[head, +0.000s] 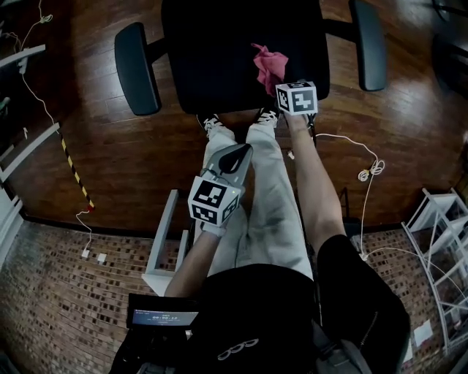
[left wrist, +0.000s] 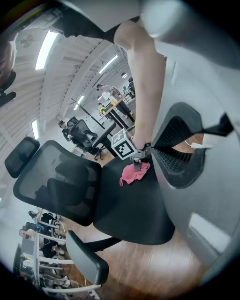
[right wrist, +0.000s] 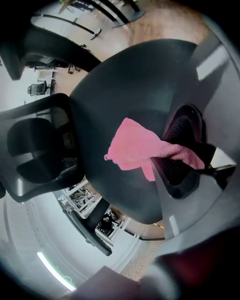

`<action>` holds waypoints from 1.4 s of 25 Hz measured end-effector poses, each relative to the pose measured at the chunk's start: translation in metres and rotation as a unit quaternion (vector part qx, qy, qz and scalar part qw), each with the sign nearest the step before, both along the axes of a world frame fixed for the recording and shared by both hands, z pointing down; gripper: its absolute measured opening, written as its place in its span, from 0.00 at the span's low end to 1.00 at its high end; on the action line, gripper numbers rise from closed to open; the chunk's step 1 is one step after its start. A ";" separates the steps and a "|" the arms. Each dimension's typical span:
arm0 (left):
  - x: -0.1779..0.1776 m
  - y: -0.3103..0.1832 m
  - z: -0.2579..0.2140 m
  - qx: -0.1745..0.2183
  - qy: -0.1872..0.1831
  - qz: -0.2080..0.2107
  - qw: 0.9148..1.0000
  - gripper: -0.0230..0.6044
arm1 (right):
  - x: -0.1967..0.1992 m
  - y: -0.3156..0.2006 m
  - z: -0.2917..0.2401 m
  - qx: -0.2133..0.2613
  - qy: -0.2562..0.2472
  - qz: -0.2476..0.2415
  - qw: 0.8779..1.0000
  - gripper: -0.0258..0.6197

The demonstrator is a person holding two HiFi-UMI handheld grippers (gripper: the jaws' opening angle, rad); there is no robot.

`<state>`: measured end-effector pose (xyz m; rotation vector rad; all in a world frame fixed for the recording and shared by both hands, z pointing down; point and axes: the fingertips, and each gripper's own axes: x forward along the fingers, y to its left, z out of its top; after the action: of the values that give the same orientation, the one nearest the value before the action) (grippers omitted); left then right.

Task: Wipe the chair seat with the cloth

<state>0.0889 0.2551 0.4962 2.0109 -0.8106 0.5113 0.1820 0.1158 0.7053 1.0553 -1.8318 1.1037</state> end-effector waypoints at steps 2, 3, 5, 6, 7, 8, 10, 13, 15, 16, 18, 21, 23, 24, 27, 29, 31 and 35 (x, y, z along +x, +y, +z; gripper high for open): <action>0.014 0.003 -0.002 0.000 -0.001 0.008 1.000 0.02 | 0.027 0.001 -0.004 0.004 0.007 0.011 1.000 0.15; 0.019 0.004 -0.003 0.001 -0.001 0.013 1.000 0.02 | 0.039 0.002 -0.006 0.006 0.011 0.018 1.000 0.15; 0.027 0.004 -0.006 0.004 -0.002 0.024 1.000 0.02 | 0.061 0.002 -0.011 0.011 0.021 0.031 0.999 0.15; 0.031 0.003 -0.007 0.007 -0.002 0.028 1.000 0.02 | 0.071 0.002 -0.013 0.015 0.026 0.035 0.999 0.15; 0.035 0.002 -0.009 0.009 -0.002 0.031 0.999 0.02 | 0.082 0.002 -0.016 0.018 0.033 0.039 0.999 0.15; 0.038 0.001 -0.010 0.011 -0.001 0.033 0.999 0.02 | 0.094 0.002 -0.019 0.022 0.041 0.043 0.998 0.15; 0.045 -0.001 -0.014 0.015 0.000 0.036 0.999 0.02 | 0.119 0.003 -0.024 0.029 0.063 0.053 0.996 0.15; 0.049 0.000 -0.017 0.018 0.003 0.038 0.999 0.02 | 0.158 0.010 -0.030 0.033 0.109 0.073 0.991 0.15; 0.049 0.003 -0.018 0.019 0.005 0.038 0.999 0.02 | 0.188 0.019 -0.032 0.028 0.153 0.094 0.983 0.15; 0.048 0.004 -0.018 0.020 0.005 0.037 0.999 0.02 | 0.201 0.025 -0.033 0.023 0.173 0.102 0.979 0.15; 0.045 0.007 -0.019 0.021 0.007 0.034 0.999 0.02 | 0.211 0.034 -0.031 0.011 0.198 0.099 0.975 0.15; 0.035 0.012 -0.017 0.017 0.007 0.028 0.999 0.02 | 0.186 0.044 -0.019 0.001 0.204 0.056 0.977 0.15; 0.029 0.014 -0.017 0.015 0.008 0.025 1.000 0.02 | 0.166 0.047 -0.013 0.002 0.214 0.034 0.976 0.15; 0.025 0.015 -0.017 0.015 0.009 0.023 1.000 0.02 | 0.157 0.047 -0.013 0.004 0.220 0.029 0.975 0.15; 0.009 0.016 -0.014 0.015 0.008 0.015 1.000 0.02 | 0.130 0.045 -0.013 0.006 0.223 0.019 0.975 0.15; -0.003 0.017 -0.013 0.013 0.008 0.008 1.000 0.02 | 0.109 0.047 -0.014 0.004 0.221 -0.001 0.975 0.15; -0.011 0.018 -0.013 0.013 0.010 0.001 1.000 0.02 | 0.087 0.052 -0.015 0.000 0.214 -0.026 0.976 0.15; -0.030 0.020 -0.013 0.013 0.011 -0.011 1.000 0.02 | 0.022 0.069 0.000 -0.013 0.178 -0.072 0.981 0.15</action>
<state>0.0585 0.2747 0.4830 2.0266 -0.8291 0.4673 0.2036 0.1848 0.7050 1.0146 -1.5761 0.7928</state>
